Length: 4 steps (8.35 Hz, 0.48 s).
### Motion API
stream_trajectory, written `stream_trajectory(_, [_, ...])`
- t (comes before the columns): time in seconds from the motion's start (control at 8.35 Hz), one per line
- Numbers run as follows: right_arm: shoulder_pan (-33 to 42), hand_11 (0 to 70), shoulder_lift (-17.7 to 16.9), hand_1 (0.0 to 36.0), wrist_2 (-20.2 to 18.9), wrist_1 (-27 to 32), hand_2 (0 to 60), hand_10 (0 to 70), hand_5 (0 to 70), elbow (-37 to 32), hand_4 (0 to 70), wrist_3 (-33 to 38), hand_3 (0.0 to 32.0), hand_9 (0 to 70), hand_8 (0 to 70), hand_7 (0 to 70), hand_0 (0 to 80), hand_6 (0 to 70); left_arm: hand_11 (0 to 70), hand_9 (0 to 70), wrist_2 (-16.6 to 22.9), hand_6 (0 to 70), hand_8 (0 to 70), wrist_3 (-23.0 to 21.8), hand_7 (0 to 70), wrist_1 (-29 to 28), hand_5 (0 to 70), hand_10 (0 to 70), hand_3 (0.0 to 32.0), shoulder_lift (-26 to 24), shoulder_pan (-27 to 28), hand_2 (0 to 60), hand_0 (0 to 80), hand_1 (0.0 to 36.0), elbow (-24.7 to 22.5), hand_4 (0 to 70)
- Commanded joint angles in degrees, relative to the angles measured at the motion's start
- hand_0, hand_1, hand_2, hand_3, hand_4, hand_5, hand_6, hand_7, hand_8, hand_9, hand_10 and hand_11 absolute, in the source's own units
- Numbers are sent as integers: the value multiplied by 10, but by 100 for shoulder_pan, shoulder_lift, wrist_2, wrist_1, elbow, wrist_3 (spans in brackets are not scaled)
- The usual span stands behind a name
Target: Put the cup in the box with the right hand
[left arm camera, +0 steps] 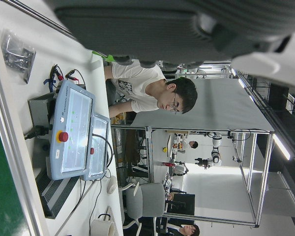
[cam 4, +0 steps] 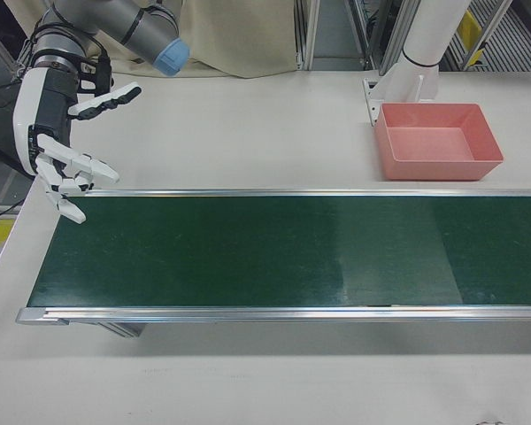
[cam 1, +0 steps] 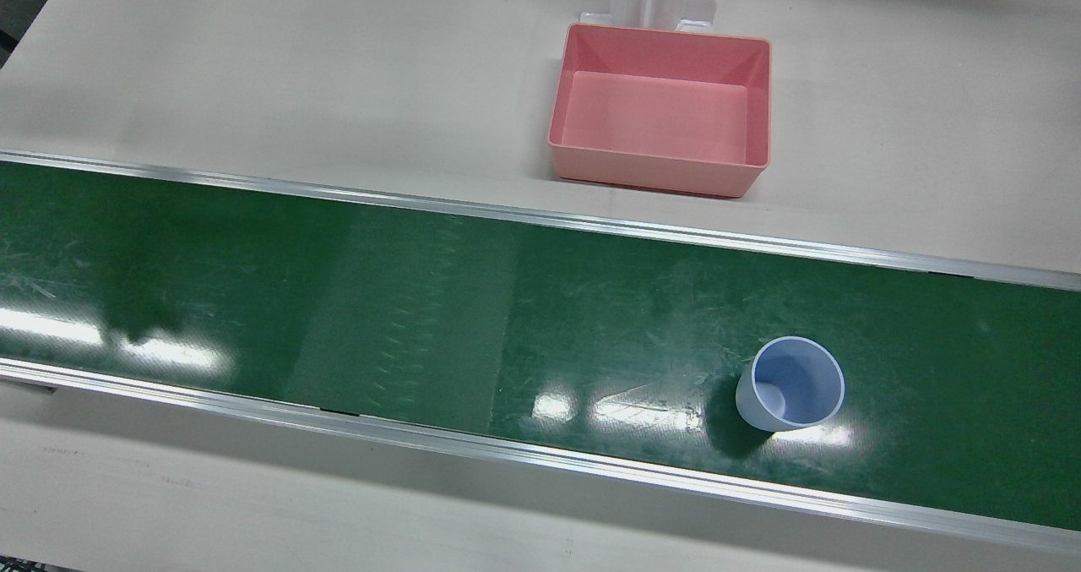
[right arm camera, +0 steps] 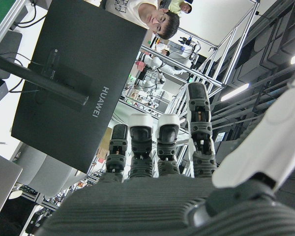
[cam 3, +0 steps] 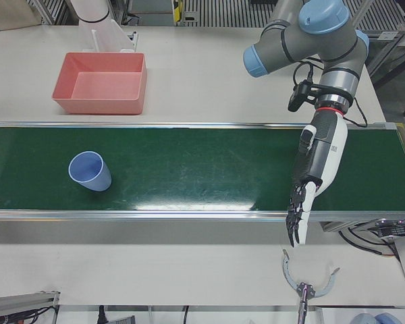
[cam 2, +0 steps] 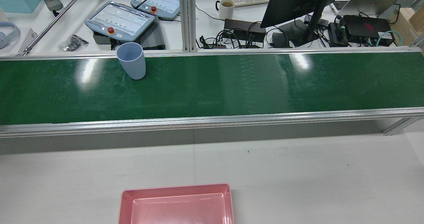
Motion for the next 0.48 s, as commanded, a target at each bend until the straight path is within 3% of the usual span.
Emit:
stream_trajectory(0.0, [-1952, 247, 325, 0, 2291, 3, 0, 175, 44, 387, 413, 102, 0, 696, 431, 700, 423, 322, 0, 0, 6, 0, 0, 0, 0, 11, 0, 0, 0, 0, 0, 0, 0, 0, -13, 0])
stream_trajectory(0.12, [-2824, 237, 709, 0, 3191, -111, 0, 168, 42, 424, 421, 93, 0, 685, 423, 700, 420, 317, 0, 0, 6, 0, 0, 0, 0, 20, 0, 0, 0, -9, 8, 0, 0, 0, -13, 0])
stream_trajectory(0.36, [-3927, 186, 1054, 0, 4415, -574, 0, 133, 34, 564, 431, 23, 0, 638, 386, 700, 415, 311, 0, 0, -3, 0, 0, 0, 0, 29, 0, 0, 0, -9, 8, 0, 0, 0, -22, 0])
